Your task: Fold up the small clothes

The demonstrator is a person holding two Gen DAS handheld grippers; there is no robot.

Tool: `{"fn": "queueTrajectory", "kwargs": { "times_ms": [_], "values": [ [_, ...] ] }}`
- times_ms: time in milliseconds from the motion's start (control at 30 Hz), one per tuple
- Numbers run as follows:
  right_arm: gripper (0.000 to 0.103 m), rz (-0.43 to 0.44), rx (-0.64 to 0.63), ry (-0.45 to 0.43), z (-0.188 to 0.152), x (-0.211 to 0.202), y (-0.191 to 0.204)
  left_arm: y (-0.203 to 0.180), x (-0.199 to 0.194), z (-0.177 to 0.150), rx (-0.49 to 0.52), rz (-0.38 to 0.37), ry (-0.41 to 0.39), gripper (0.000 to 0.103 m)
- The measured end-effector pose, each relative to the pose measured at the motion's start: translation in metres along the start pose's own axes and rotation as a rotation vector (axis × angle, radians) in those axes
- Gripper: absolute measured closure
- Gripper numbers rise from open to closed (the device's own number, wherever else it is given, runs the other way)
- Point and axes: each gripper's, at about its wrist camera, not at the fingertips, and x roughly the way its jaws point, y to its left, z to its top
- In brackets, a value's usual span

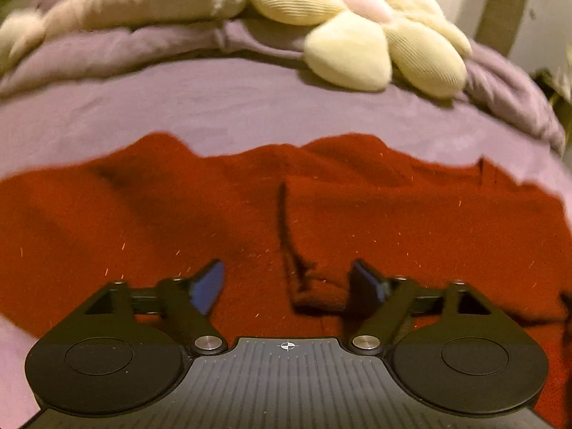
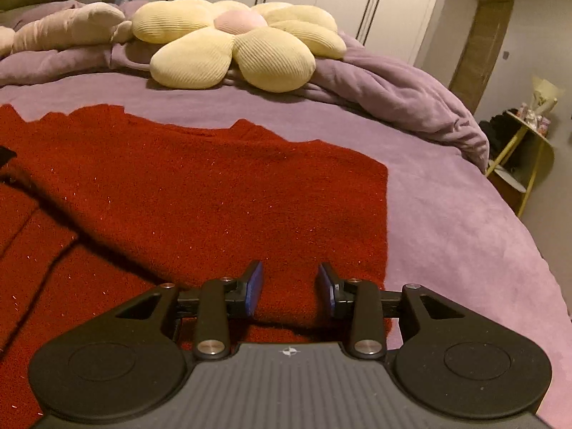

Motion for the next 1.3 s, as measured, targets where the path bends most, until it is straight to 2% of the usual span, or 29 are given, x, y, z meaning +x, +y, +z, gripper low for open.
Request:
{"fn": "queueTrajectory", "kwargs": {
  "times_ms": [100, 133, 167, 233, 333, 433, 500, 567, 633, 733, 767, 800, 867, 1000, 1100, 1167, 1300],
  "values": [
    [0.057, 0.022, 0.070, -0.006, -0.001, -0.023, -0.005, 0.040, -0.022, -0.009, -0.179, -0.101, -0.030, 0.008],
    [0.045, 0.045, 0.100, -0.012, -0.006, -0.034, -0.006, 0.054, -0.029, -0.013, -0.217, -0.114, -0.043, 0.008],
    [0.042, 0.064, 0.124, -0.011, -0.010, -0.041, -0.007, 0.068, -0.037, -0.017, -0.250, -0.118, -0.056, 0.008],
    [0.042, 0.104, 0.179, -0.003, -0.024, -0.060, -0.007, 0.106, -0.053, -0.028, -0.330, -0.103, -0.096, 0.008],
    [0.042, 0.122, 0.249, 0.009, -0.044, -0.077, -0.006, 0.168, -0.071, -0.039, -0.456, -0.048, -0.147, 0.013],
    [0.041, 0.122, 0.322, 0.036, -0.058, -0.084, -0.007, 0.236, -0.080, -0.054, -0.685, -0.026, -0.176, 0.017],
    [0.041, 0.114, 0.352, 0.048, -0.061, -0.085, -0.007, 0.273, -0.082, -0.064, -0.826, -0.039, -0.206, 0.030],
    [0.041, 0.105, 0.363, 0.059, -0.059, -0.085, -0.006, 0.303, -0.081, -0.073, -0.942, -0.080, -0.251, 0.037],
    [0.041, 0.095, 0.369, 0.073, -0.056, -0.083, -0.004, 0.327, -0.079, -0.077, -1.021, -0.103, -0.301, 0.042],
    [0.041, 0.081, 0.372, 0.087, -0.054, -0.083, -0.001, 0.356, -0.070, -0.075, -1.123, -0.112, -0.348, 0.056],
    [0.040, 0.077, 0.369, 0.090, -0.053, -0.083, 0.001, 0.362, -0.067, -0.074, -1.146, -0.110, -0.354, 0.068],
    [0.040, 0.073, 0.366, 0.092, -0.054, -0.084, 0.003, 0.367, -0.064, -0.072, -1.155, -0.103, -0.352, 0.079],
    [0.039, 0.064, 0.357, 0.096, -0.053, -0.083, 0.005, 0.375, -0.056, -0.067, -1.160, -0.075, -0.330, 0.092],
    [0.038, 0.057, 0.347, 0.099, -0.052, -0.080, 0.006, 0.378, -0.051, -0.062, -1.167, -0.095, -0.327, 0.092],
    [0.038, 0.055, 0.339, 0.095, -0.053, -0.080, 0.006, 0.362, -0.070, -0.050, -0.998, -0.060, -0.345, 0.092],
    [0.038, 0.053, 0.329, 0.090, -0.053, -0.080, 0.006, 0.338, -0.084, -0.030, -0.852, -0.073, -0.364, 0.092],
    [0.038, 0.053, 0.331, 0.079, -0.054, -0.080, 0.006, 0.242, -0.113, 0.018, -0.461, -0.120, -0.397, 0.092]
  ]
}}
